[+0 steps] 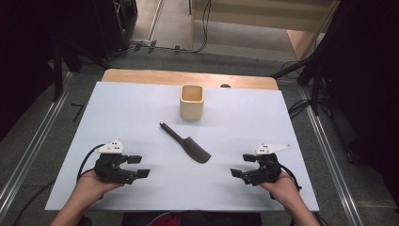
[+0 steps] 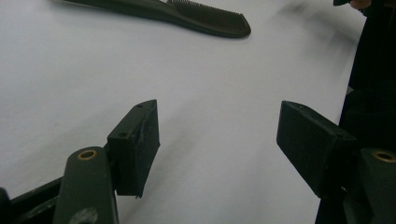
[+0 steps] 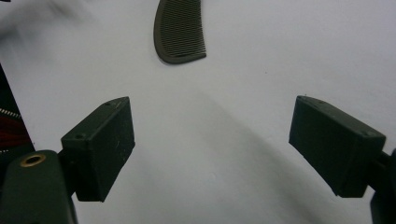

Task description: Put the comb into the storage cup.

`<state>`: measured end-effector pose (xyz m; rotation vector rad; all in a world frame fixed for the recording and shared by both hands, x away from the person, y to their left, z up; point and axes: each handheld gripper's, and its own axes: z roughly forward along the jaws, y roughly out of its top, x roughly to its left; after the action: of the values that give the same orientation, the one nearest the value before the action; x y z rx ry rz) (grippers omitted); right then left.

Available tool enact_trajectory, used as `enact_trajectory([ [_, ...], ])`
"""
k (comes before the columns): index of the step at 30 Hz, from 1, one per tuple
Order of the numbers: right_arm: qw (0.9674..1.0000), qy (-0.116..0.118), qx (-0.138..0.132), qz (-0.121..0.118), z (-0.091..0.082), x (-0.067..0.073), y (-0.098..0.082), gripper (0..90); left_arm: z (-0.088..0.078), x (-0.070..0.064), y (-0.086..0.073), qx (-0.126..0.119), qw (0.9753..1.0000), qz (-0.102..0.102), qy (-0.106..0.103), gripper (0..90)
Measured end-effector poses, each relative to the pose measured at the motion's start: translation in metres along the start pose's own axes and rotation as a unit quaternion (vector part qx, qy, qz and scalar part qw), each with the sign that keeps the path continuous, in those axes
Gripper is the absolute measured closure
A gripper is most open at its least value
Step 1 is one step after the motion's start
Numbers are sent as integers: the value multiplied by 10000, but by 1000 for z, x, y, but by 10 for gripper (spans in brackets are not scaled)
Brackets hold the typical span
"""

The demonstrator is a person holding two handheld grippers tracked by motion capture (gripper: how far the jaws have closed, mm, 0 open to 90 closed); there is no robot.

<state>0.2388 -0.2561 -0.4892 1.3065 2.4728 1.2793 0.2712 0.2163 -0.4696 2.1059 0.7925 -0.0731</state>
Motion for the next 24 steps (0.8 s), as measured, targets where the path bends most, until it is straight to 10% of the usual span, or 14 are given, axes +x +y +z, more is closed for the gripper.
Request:
enact_trajectory([
  [24,9999,24,-68,127,-1,-3,0,127,3,6,7,-32,9997,-221,50,273],
])
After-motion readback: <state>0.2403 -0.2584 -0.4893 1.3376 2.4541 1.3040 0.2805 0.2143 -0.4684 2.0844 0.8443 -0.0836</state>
